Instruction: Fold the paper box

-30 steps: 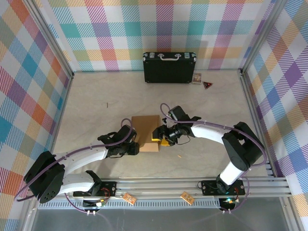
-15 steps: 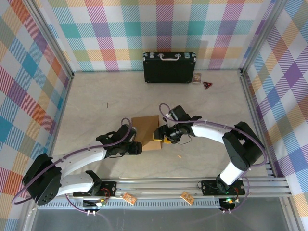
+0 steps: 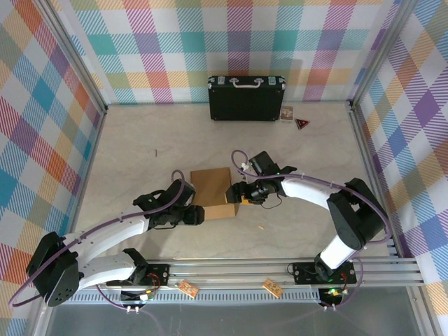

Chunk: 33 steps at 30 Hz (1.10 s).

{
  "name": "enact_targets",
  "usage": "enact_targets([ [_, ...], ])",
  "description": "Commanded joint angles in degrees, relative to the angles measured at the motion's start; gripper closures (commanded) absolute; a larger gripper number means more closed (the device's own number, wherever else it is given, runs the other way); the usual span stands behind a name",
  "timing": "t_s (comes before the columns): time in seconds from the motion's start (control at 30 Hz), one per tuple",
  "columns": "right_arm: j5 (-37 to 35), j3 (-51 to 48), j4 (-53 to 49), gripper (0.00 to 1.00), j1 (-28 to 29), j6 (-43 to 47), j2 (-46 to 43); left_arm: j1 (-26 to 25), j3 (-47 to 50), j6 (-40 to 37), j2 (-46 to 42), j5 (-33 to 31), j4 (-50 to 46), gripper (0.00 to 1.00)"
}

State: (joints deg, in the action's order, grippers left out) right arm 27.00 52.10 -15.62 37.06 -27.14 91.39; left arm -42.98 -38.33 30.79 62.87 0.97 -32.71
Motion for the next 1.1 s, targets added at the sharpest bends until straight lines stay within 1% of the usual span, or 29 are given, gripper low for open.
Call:
enact_targets([
  [0.0, -1.2, -1.7, 0.4, 0.21, -0.3, 5.6, -3.9, 0.1, -6.5, 0.4, -0.9, -4.0, -3.2, 0.4],
  [0.07, -1.7, -4.1, 2.9, 0.19, -0.2, 6.5, -5.5, 0.4, -11.1, -1.1, 1.7, -6.1, -4.8, 0.38],
  [0.13, -0.5, -7.1, 7.3, 0.17, -0.2, 7.4, -7.1, 1.9, -16.0, -3.1, 6.7, -8.5, -6.5, 0.36],
  [0.17, 0.1, -8.5, 9.9, 0.17, -0.1, 7.8, -7.6, 3.3, -18.0, -3.5, 9.4, -8.1, -7.1, 0.36],
  [0.23, 1.3, -12.4, 17.0, 0.16, 0.3, 9.2, -8.6, 5.9, -21.7, -5.2, 15.1, -5.3, -6.6, 0.38],
  [0.3, 1.8, -14.0, 20.8, 0.15, 0.6, 9.9, -8.8, 6.6, -23.8, -7.8, 19.0, -2.5, -4.2, 0.38],
  [0.33, 1.8, -13.8, 21.0, 0.14, 0.8, 10.2, -8.7, 6.7, -25.5, -9.9, 21.2, -2.2, -3.8, 0.38],
  [0.4, 1.3, -13.4, 21.7, 0.13, 0.9, 10.9, -8.4, 6.9, -30.3, -11.6, 25.8, -2.3, -7.0, 0.44],
  [0.47, 0.5, -12.8, 22.5, 0.13, 0.9, 10.8, -7.6, 6.9, -33.5, -12.0, 29.5, -0.2, -9.3, 0.53],
  [0.57, 1.4, -12.1, 22.8, 0.12, 0.9, 10.1, -6.2, 6.9, -30.8, -11.7, 30.9, 7.3, -5.7, 0.58],
  [0.6, 1.8, -12.4, 23.9, 0.12, 0.9, 9.8, -6.0, 6.9, -29.5, -11.5, 31.1, 8.6, -4.5, 0.6],
  [0.77, 2.3, -12.3, 25.9, 0.12, 0.9, 8.8, -4.2, 6.9, -27.2, -10.9, 33.3, 8.8, -2.6, 0.62],
  [1.07, 4.2, -12.2, 24.1, 0.14, 1.2, 6.9, -1.8, 6.9, -25.3, -10.0, 36.1, 9.6, -0.1, 0.64],
])
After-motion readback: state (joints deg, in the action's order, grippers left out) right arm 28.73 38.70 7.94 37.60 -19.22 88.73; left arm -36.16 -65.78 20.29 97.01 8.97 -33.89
